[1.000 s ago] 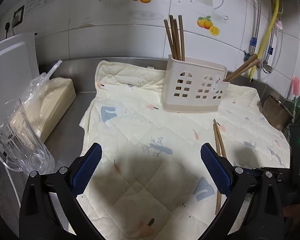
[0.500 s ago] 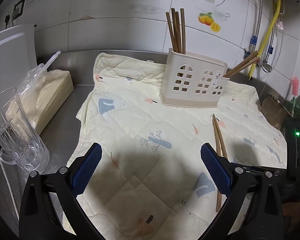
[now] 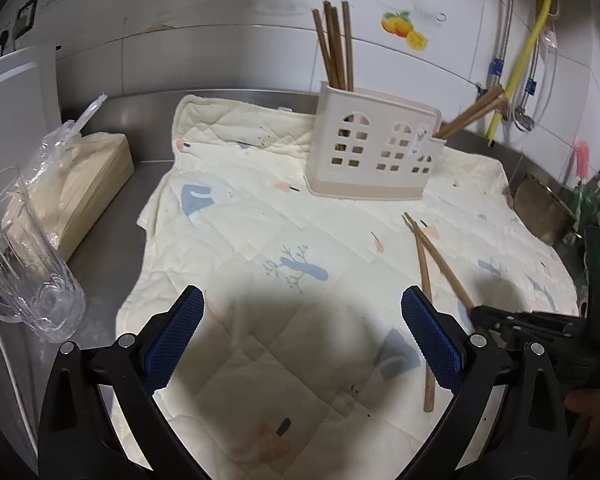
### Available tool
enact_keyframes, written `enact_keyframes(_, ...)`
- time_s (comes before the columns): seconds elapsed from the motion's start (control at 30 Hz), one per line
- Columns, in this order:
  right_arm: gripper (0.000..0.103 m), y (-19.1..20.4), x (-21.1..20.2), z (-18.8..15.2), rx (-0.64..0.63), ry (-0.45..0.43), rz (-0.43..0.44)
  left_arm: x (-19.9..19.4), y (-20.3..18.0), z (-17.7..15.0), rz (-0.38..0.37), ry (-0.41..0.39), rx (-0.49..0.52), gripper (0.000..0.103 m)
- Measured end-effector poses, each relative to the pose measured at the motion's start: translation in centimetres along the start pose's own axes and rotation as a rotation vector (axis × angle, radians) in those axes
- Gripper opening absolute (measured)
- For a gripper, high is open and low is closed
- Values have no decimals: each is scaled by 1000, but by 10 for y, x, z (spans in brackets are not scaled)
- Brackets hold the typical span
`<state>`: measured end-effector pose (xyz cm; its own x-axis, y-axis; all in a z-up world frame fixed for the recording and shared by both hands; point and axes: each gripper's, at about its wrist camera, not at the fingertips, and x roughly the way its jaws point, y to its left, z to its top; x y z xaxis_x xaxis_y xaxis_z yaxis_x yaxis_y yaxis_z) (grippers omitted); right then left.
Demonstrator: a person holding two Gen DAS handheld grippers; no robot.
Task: Organize utensils
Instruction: 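Grasp a wooden chopstick with the right tool while the left tool grasps one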
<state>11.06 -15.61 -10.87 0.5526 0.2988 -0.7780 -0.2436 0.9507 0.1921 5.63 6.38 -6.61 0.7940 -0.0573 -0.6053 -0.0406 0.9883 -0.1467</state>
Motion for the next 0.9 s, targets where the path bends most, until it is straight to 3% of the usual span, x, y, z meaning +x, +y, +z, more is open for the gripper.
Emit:
enact_keyframes(0.33, 6, -29, -17, -15, -35, -44, -40, 6, -24, -9, -94, 52, 10, 98)
enact_keyframes(0.73, 8, -38, -23, -29, -59, -42, 5, 25, -62, -29, -154, 137, 94, 95)
enact_keyframes(0.9, 8, -37, -27, -36, -87, -43, 13, 39, -76, -36, -203, 190, 106, 71)
